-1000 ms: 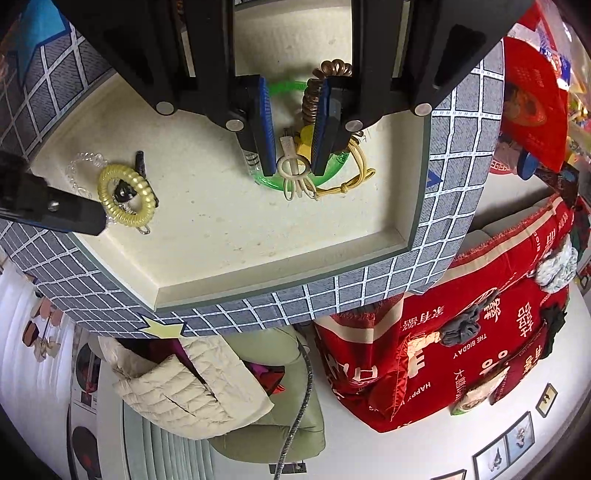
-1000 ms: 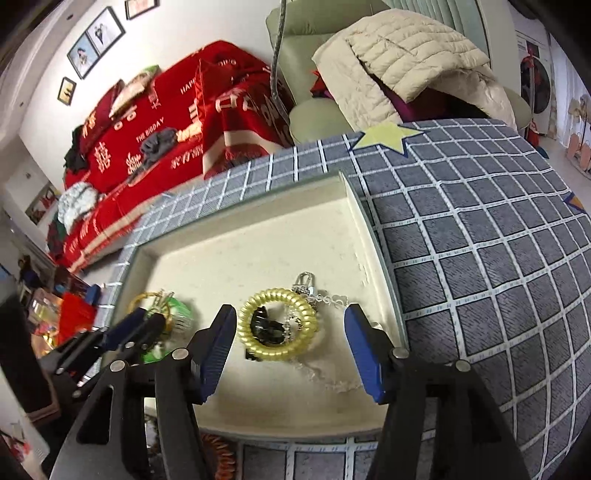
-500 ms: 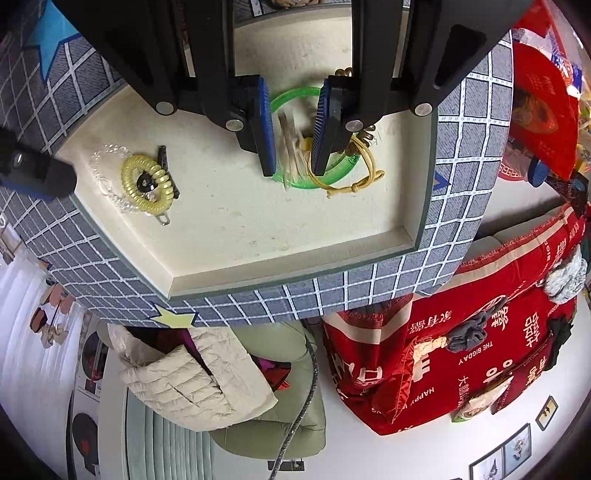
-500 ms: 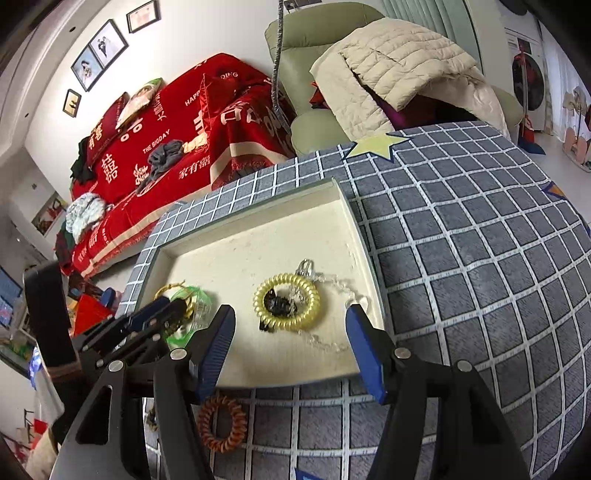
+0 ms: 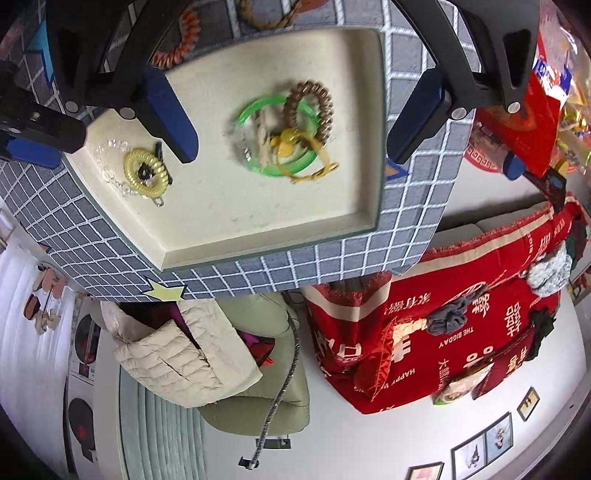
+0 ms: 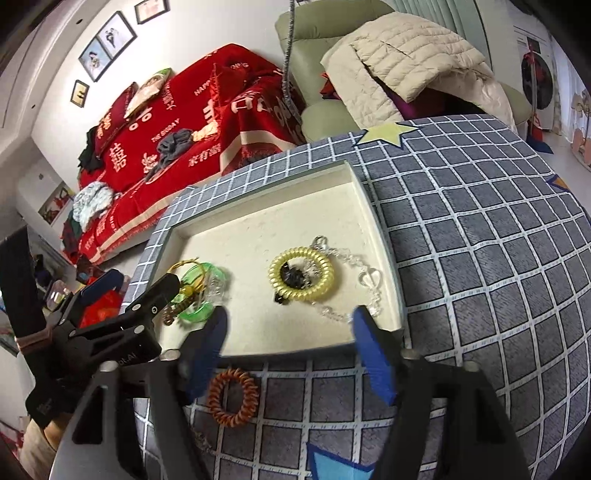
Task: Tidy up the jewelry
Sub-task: 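Drop the yellow tie on the claw clip with the right tool while the left releases the beige clip, then grasp the orange spiral hair tie with the right tool while the left tool moves to the silver hair clip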
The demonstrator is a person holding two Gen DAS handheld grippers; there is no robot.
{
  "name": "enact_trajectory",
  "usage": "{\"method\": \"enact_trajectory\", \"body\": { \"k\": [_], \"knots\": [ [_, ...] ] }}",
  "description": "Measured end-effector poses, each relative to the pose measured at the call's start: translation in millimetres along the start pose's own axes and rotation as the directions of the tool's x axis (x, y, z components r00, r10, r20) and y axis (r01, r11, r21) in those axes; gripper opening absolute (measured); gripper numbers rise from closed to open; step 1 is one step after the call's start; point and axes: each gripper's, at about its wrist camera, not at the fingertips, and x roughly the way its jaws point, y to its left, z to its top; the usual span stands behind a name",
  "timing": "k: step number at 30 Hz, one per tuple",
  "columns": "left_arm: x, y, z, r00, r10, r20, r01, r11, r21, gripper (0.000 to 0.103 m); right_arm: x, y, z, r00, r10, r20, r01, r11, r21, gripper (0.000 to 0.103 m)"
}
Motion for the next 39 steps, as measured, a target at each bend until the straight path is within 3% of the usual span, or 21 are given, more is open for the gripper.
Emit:
{"method": "enact_trajectory", "body": {
  "k": [6,15,24,30,35,39],
  "knots": [
    [-17,18,-17,1.000,0.009,-0.010,-0.009,1.000,-0.018,0.103,-16,10,-14,0.999,0.013,0.049,-0.012,0.999,-0.033,0.094],
    [-34,44,-58,0.997,-0.015,-0.077,0.008,0.996,-0.088,0.103,-19,38,-45,0.998,0.045,-0.054,-0.053,0.986,-0.160,0.094],
    [-28,54,-93,0.988,0.003,-0.157,-0.022,0.992,-0.122,0.103,-10,52,-79,0.993,-0.004,-0.119,-0.026,0.968,-0.249,0.094],
    [-39,45,-102,0.990,-0.019,-0.142,0.004,0.994,-0.107,0.103,-6,45,-75,0.992,-0.044,-0.118,0.018,0.976,-0.215,0.094],
    [-46,25,-109,0.988,-0.050,-0.147,0.041,0.997,-0.063,0.103,2,37,-67,0.990,-0.055,-0.131,0.031,0.983,-0.183,0.082],
    [-46,15,-114,0.980,-0.061,-0.190,0.043,0.995,-0.095,0.103,14,41,-64,0.985,-0.077,-0.151,0.045,0.978,-0.203,0.068]
  ]
}}
